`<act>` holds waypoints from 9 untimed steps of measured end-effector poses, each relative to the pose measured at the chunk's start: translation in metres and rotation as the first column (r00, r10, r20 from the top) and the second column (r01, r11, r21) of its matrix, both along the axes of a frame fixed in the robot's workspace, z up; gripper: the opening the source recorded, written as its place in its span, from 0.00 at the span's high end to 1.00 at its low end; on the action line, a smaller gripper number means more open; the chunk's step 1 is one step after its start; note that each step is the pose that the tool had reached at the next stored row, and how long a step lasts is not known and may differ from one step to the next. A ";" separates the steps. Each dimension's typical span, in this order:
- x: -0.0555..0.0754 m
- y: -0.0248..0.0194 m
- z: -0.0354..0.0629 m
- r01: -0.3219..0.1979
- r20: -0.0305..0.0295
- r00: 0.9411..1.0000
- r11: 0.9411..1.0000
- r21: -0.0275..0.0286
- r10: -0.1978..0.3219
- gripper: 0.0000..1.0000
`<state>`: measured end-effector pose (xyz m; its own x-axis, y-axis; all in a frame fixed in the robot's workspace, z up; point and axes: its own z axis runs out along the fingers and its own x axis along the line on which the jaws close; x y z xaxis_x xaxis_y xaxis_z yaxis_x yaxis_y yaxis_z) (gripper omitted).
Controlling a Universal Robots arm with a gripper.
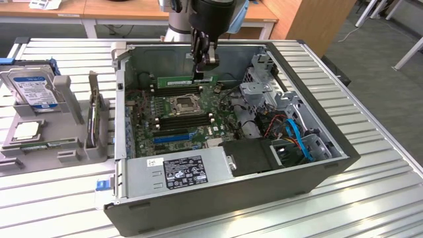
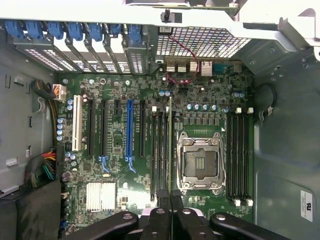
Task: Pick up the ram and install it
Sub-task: 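Insert the ram into the slot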
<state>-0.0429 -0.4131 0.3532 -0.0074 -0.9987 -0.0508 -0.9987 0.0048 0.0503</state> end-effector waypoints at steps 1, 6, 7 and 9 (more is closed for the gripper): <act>0.000 0.0000 -0.0005 0.000 0.000 1.000 1.000 -0.001 0.000 0.88; 0.000 0.0000 -0.0066 0.000 0.000 1.000 1.000 -0.004 0.000 0.88; 0.000 0.0000 -0.0083 0.000 0.000 1.000 1.000 -0.004 0.000 0.88; 0.000 0.0000 -0.0114 0.000 0.000 1.000 1.000 -0.005 0.000 0.88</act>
